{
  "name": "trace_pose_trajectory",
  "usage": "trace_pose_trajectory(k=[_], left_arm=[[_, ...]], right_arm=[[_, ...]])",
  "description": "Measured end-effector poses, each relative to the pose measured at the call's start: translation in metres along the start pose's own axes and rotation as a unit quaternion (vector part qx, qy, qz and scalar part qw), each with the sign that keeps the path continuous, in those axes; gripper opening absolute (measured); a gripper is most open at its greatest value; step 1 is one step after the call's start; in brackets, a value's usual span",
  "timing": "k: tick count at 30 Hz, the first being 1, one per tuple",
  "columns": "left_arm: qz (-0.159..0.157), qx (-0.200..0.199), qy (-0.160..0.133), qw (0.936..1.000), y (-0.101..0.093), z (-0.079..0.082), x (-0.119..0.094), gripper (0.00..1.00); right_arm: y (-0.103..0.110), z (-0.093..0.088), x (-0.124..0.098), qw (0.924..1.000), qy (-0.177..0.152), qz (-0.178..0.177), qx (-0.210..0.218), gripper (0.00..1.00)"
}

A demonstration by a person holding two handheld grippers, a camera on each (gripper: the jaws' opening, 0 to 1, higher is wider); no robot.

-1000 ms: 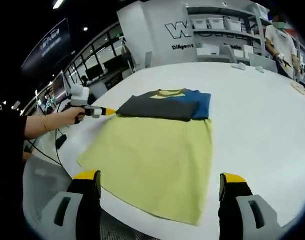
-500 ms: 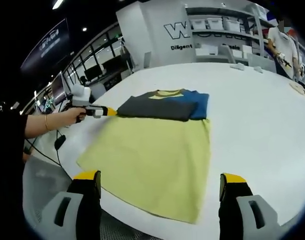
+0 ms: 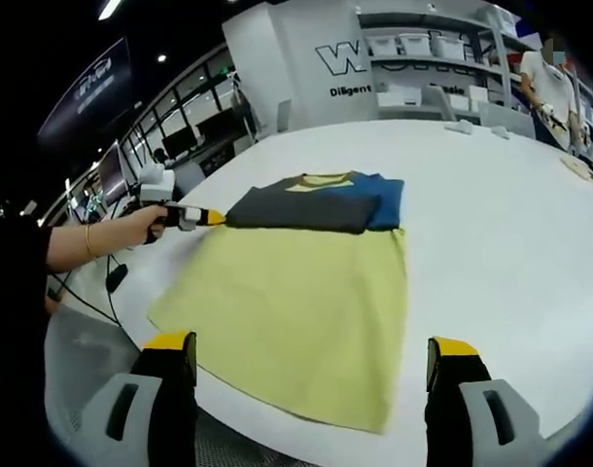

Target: Fold the garment on the visible template until the final outline fits inside the template.

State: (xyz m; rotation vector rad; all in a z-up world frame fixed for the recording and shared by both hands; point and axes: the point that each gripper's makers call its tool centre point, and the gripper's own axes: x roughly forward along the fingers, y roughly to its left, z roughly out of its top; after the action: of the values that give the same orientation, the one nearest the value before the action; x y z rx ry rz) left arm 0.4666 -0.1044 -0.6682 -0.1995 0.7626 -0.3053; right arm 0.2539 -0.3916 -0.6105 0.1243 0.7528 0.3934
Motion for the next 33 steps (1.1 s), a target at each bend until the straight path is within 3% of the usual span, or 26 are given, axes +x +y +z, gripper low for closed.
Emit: trace_pose_trajectory(k=[11,15,17,21,26,33], left_arm=[[-0.006,0.018,-0.007,0.9998,0.004,0.003,0.0,0.0],[0.019,0.075,0.0,0.997,0.019,0.003,-0.006,0.0],[-0.012,0.074,-0.005,0.9972,0.012,0.003,-0.004,0.0],[-0.018,0.087,-0.019,0.9959,0.01,0.011,-0.008,0.01],[-0.038,0.091,-0.036,0.9945,-0.005,0.024,-0.006,0.12],[-0.02,0.119,-0.015,0.9926,-0.004,0.022,0.009,0.15]], right_arm=[[-0.004,0.002,-0.003,1.0,-0.001,-0.007,0.001,0.98],[-0.005,0.005,-0.004,0.9999,-0.006,-0.008,-0.002,0.98],[-0.004,0.005,-0.002,1.0,-0.006,-0.006,-0.003,0.98],[0.0,0.005,0.002,1.0,-0.002,-0.001,-0.005,0.98],[0.001,0.007,0.004,1.0,-0.002,0.004,-0.009,0.98],[-0.005,0.004,-0.001,1.0,-0.001,-0.002,-0.005,0.98]])
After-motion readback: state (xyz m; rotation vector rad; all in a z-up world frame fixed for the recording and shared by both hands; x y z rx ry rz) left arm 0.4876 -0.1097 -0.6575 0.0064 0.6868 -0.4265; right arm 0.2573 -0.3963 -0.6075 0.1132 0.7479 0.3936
